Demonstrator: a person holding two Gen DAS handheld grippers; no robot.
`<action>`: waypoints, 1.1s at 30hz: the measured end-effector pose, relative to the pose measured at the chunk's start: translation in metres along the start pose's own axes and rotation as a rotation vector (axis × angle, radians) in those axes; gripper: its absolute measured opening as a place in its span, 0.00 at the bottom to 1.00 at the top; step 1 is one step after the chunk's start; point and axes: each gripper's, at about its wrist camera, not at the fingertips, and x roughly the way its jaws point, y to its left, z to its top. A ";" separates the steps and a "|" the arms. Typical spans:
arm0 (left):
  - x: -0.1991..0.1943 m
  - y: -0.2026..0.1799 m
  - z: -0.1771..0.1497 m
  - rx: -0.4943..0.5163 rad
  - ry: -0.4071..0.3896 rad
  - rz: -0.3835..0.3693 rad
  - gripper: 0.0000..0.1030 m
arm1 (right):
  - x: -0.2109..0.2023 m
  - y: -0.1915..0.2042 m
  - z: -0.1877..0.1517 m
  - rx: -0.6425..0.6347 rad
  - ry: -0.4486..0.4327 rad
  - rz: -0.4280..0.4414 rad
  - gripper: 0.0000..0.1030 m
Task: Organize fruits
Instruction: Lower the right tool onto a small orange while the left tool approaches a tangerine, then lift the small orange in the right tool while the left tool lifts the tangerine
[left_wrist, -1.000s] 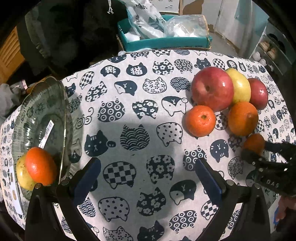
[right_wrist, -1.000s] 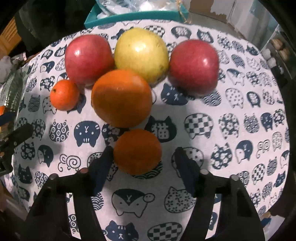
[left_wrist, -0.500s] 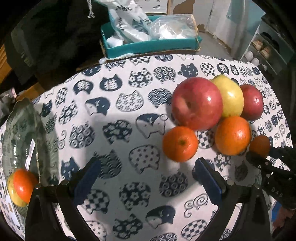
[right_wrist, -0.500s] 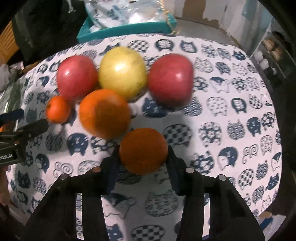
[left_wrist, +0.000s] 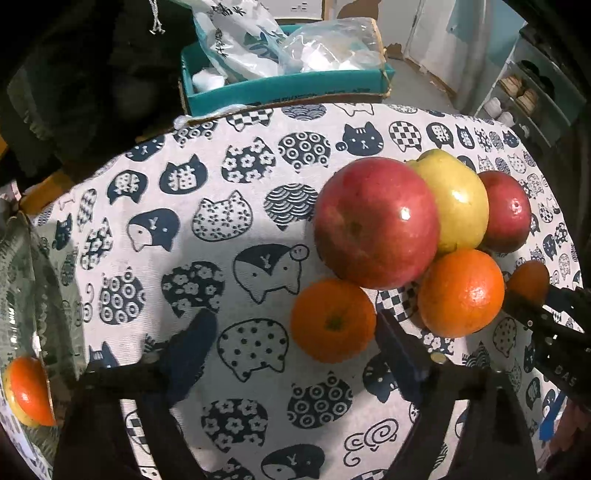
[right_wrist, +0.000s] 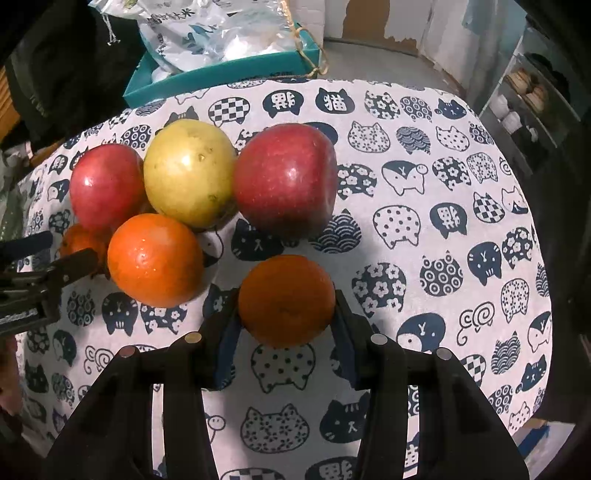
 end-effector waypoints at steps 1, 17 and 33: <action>0.001 -0.001 0.000 0.000 0.003 -0.015 0.77 | -0.001 0.001 -0.001 -0.002 -0.003 0.000 0.44; -0.027 -0.004 -0.007 0.016 -0.044 -0.056 0.43 | -0.025 0.013 0.007 -0.023 -0.066 -0.002 0.44; -0.108 0.017 -0.025 -0.022 -0.175 -0.032 0.43 | -0.091 0.042 0.016 -0.072 -0.198 0.034 0.44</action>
